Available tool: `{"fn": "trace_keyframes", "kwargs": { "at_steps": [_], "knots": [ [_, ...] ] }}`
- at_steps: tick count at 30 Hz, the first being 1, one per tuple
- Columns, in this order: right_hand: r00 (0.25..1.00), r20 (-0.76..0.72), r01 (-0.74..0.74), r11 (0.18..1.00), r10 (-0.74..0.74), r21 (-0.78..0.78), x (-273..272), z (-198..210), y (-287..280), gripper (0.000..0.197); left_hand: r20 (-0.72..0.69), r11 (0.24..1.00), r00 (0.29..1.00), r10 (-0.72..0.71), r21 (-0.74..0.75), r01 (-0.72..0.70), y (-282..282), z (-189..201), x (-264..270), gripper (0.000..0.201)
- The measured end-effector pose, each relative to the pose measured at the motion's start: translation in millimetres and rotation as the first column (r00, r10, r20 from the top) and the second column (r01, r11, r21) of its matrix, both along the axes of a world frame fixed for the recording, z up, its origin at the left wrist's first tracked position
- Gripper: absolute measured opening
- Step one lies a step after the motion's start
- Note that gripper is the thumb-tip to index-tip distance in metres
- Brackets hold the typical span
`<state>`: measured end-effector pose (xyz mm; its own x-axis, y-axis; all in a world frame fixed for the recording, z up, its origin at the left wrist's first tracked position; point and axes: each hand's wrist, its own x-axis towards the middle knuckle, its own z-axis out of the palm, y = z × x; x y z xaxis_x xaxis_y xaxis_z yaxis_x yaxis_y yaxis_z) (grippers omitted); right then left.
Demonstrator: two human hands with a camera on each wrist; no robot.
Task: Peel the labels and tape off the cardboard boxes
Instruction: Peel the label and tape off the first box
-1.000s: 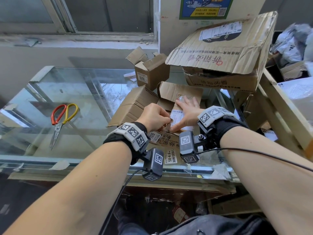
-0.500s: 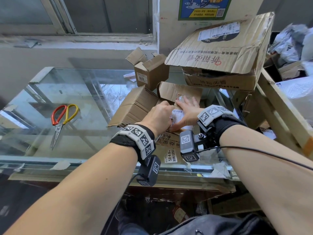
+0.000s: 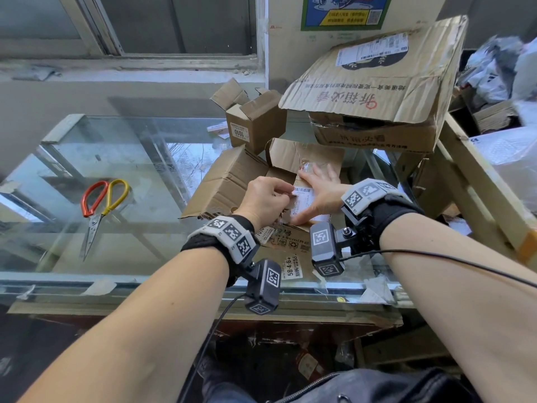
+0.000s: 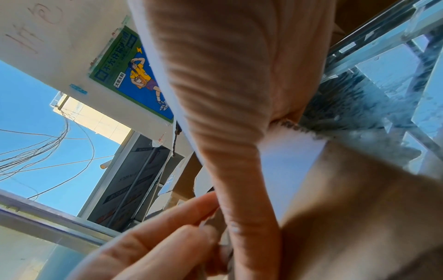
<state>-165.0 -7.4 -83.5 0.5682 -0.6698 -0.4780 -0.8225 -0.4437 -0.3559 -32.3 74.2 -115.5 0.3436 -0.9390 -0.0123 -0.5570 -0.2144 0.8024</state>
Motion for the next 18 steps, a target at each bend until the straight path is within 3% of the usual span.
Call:
{"fn": "trace_keyframes", "kwargs": {
  "at_steps": [3,7,14,18],
  "knots": [
    [0.999,-0.022,-0.038,0.998,0.039,0.054,-5.8,9.5,-3.2,0.12,-0.161,0.999,0.987,0.021,0.051,-0.013,-0.3,3.1,3.3,0.031],
    [0.993,-0.081,-0.076,0.996,0.08,0.053,-3.7,20.2,-3.2,0.115,-0.221,0.997,0.975,0.031,0.082,-0.013,1.4,6.8,3.4,0.03],
    [0.99,-0.115,-0.087,0.996,0.086,0.0,-2.2,20.2,1.9,0.116,-0.002,0.992,1.0,-0.027,0.126,0.027,-3.0,5.8,5.6,0.034],
    [0.987,-0.129,-0.094,0.996,0.093,-0.006,-1.7,22.3,3.9,0.115,0.299,0.99,0.946,-0.129,0.087,0.108,-5.9,13.2,1.2,0.028]
  ]
}}
